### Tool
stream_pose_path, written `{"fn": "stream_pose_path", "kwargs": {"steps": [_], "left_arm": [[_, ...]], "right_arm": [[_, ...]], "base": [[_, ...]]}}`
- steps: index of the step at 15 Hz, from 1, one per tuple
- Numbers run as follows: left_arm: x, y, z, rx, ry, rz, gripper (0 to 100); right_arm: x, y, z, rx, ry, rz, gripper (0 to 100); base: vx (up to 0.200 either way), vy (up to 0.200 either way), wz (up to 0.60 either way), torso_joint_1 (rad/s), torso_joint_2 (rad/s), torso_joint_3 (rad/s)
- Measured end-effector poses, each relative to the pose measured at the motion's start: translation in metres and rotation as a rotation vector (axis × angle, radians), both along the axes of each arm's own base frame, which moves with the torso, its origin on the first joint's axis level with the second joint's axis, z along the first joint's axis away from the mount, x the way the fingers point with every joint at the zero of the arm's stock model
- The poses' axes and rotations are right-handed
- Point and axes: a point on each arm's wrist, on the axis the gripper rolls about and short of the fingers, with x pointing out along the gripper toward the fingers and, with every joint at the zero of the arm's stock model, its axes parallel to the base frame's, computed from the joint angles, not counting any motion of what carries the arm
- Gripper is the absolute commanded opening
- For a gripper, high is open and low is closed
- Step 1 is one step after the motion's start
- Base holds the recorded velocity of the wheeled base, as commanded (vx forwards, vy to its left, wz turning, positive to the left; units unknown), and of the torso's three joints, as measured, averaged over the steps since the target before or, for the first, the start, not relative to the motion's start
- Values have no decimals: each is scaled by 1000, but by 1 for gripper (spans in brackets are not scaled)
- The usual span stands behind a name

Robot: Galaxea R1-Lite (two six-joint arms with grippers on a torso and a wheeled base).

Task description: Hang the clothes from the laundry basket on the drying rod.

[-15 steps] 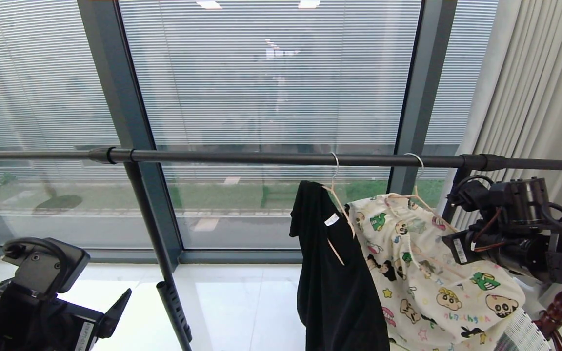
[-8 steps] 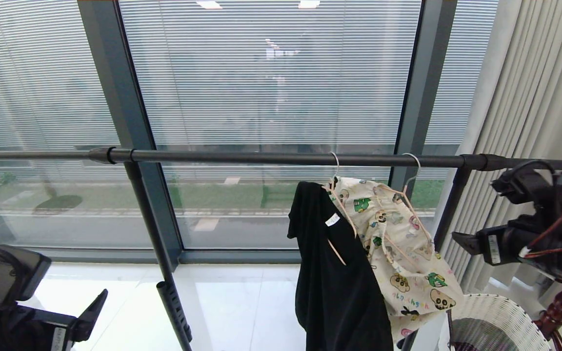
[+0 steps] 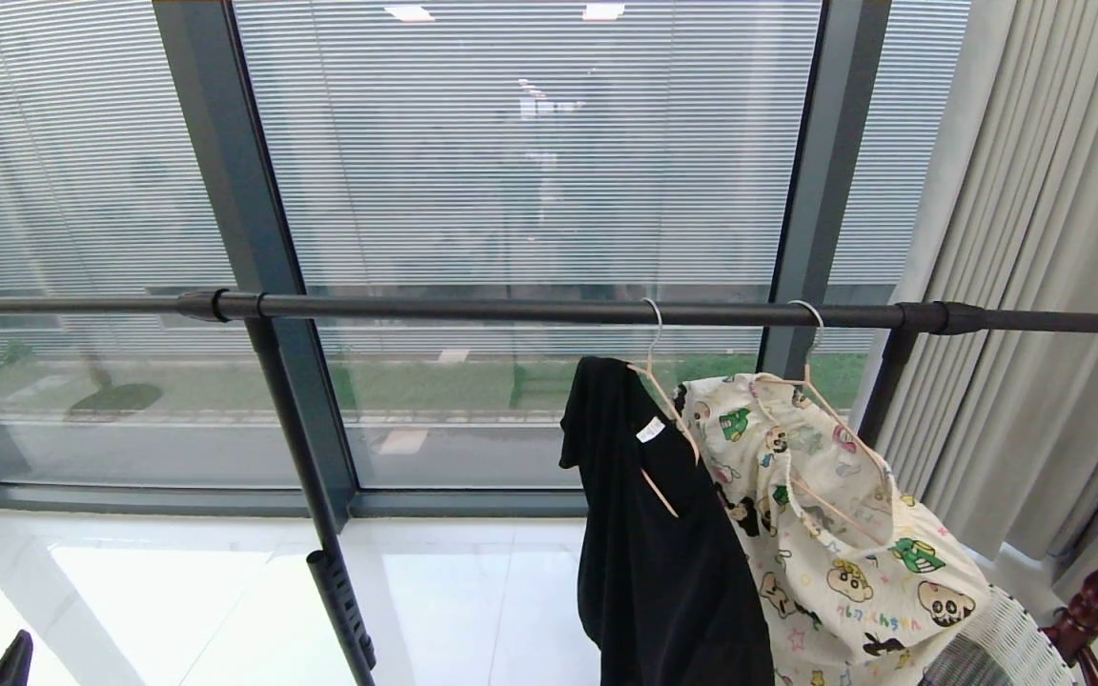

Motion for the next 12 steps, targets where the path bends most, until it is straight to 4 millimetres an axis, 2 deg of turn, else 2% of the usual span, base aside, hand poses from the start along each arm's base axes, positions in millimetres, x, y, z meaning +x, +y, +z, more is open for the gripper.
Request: {"fn": "stream_pose_path", "kwargs": {"steps": [2, 4, 5, 8, 9, 12], "left_arm": [[-22, 0, -12, 5, -19, 19, 100], [-44, 0, -23, 31, -66, 15, 100], [-52, 0, -27, 51, -94, 7, 100], [-64, 0, -32, 78, -171, -5, 100], [-66, 0, -32, 70, -197, -5, 100], [-68, 0, -33, 41, -240, -2, 100]], "right_arm": [[-36, -9, -24, 15, -64, -99, 100], [-61, -10, -62, 32, -152, -160, 100], [-63, -9, -75, 40, -228, -173, 100], [-54, -6, -95, -19, -487, -125, 100], [-52, -5, -104, -53, -480, -123, 100], [-51, -6, -111, -41, -503, -142, 100]], "base": [[0, 0, 0, 0, 0, 0], [0, 0, 0, 0, 0, 0], [0, 0, 0, 0, 0, 0], [0, 0, 0, 0, 0, 0], [0, 0, 0, 0, 0, 0], [0, 0, 0, 0, 0, 0]]}}
